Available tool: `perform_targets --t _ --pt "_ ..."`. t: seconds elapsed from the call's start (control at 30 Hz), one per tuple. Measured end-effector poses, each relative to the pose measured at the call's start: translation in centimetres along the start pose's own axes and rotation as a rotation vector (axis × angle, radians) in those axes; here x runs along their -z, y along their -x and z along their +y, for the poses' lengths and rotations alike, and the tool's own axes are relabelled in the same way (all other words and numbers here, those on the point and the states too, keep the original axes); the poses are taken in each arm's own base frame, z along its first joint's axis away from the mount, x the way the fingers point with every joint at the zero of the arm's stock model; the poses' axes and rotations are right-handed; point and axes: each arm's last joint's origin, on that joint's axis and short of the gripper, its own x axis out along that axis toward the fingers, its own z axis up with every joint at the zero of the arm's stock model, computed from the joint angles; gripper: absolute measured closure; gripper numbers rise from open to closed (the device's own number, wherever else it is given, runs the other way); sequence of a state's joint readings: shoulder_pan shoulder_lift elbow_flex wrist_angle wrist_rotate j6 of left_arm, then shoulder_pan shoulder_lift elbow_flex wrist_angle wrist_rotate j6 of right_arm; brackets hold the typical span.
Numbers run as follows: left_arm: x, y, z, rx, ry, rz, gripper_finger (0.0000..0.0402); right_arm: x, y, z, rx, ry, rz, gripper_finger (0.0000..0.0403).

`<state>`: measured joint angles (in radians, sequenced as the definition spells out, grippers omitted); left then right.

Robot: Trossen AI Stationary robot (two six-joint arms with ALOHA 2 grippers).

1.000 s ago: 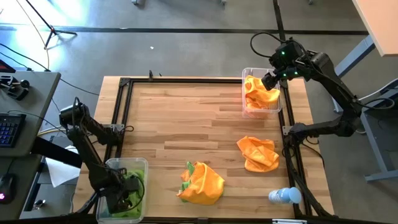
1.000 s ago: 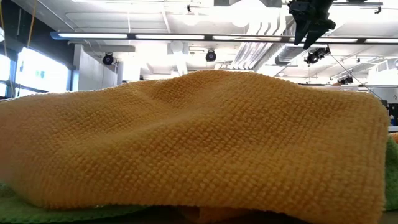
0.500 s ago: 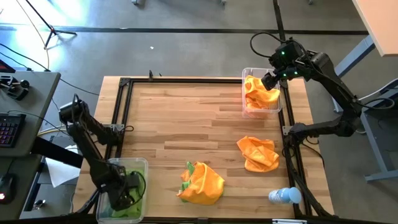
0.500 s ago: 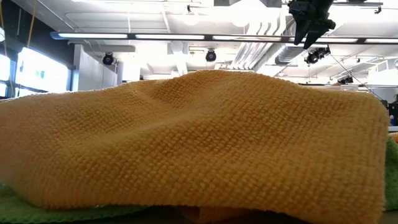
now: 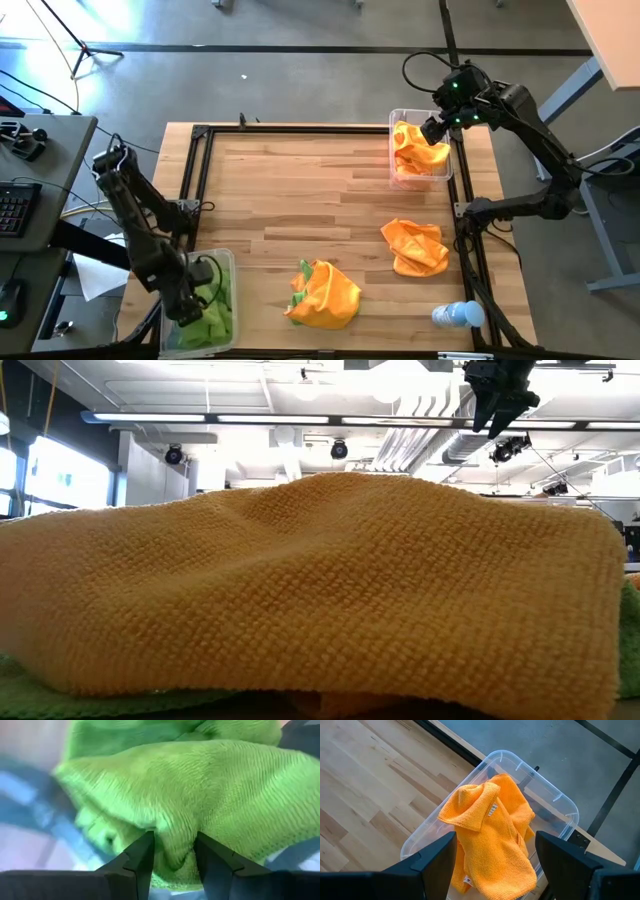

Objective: Sort microfiber towel by color & place in baskets
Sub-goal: Put the green microfiber towel into the bottom transparent bin, then put the orange microfiber towel into the top transparent bin

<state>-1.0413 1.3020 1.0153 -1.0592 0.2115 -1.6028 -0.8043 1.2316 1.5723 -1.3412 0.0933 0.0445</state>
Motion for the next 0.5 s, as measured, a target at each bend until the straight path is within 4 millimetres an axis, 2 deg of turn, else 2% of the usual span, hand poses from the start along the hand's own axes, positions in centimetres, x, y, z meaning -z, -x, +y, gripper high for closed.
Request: perform_targets --t 0.23,0.4,0.5 --pt "0.7 3.3 -0.4 -0.042 0.003 -0.012 0.0279 0.0 0.0 0.0 0.000 0.000 0.000 0.0137" --pt "0.8 4.4 -0.4 -0.053 0.021 -0.068 0.0279 0.0 0.0 0.0 -0.002 0.000 0.001 0.0137" --pt "0.7 4.8 -0.4 -0.051 0.025 -0.110 0.0279 0.0 0.0 0.2 -0.068 0.000 0.003 0.0137"
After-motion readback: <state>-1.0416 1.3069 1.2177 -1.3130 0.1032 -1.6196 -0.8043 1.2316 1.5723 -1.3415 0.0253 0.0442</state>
